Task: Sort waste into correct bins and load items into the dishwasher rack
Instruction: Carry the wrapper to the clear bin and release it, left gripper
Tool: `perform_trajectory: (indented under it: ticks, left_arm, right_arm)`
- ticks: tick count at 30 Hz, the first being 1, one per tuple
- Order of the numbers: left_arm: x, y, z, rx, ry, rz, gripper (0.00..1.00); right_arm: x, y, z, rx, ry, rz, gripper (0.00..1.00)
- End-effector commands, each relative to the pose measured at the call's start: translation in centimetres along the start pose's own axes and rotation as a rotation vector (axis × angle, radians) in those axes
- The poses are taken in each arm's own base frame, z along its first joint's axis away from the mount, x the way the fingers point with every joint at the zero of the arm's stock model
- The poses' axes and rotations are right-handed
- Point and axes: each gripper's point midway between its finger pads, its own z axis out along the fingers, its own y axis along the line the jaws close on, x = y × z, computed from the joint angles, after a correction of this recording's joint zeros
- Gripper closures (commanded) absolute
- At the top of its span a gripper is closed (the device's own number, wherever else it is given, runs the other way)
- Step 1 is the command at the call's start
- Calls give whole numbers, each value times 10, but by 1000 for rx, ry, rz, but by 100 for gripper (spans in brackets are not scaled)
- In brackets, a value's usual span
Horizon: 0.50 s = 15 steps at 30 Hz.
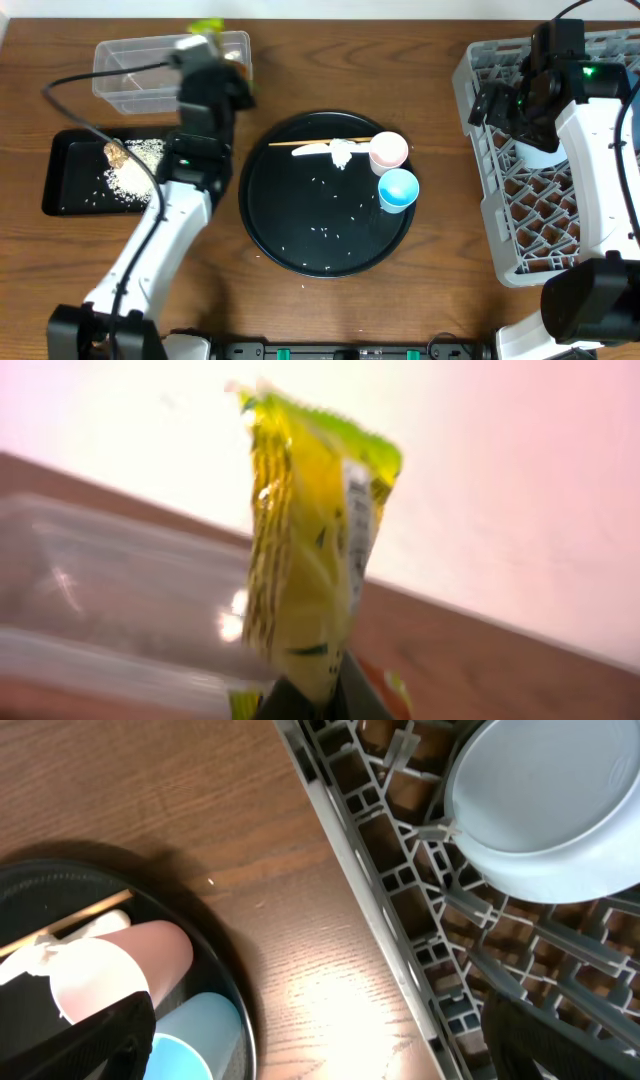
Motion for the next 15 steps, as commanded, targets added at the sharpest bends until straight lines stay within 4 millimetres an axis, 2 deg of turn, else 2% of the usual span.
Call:
perform_trajectory:
  ticks: [1, 4, 9, 15]
  left_arm:
    - [-8, 34, 19, -83, -48, 7, 94]
    - [-19, 61, 37, -123, -118, -1, 94]
    - [-14, 95, 67, -186, -142, 45, 94]
    - [-18, 119, 103, -234, -142, 39, 94]
  right_arm:
    - [-2, 3, -6, -11, -17, 11, 1]
    - [-2, 3, -6, -11, -17, 11, 1]
    - [-2, 3, -6, -11, -17, 11, 1]
    - [-2, 2, -6, -11, -17, 11, 1]
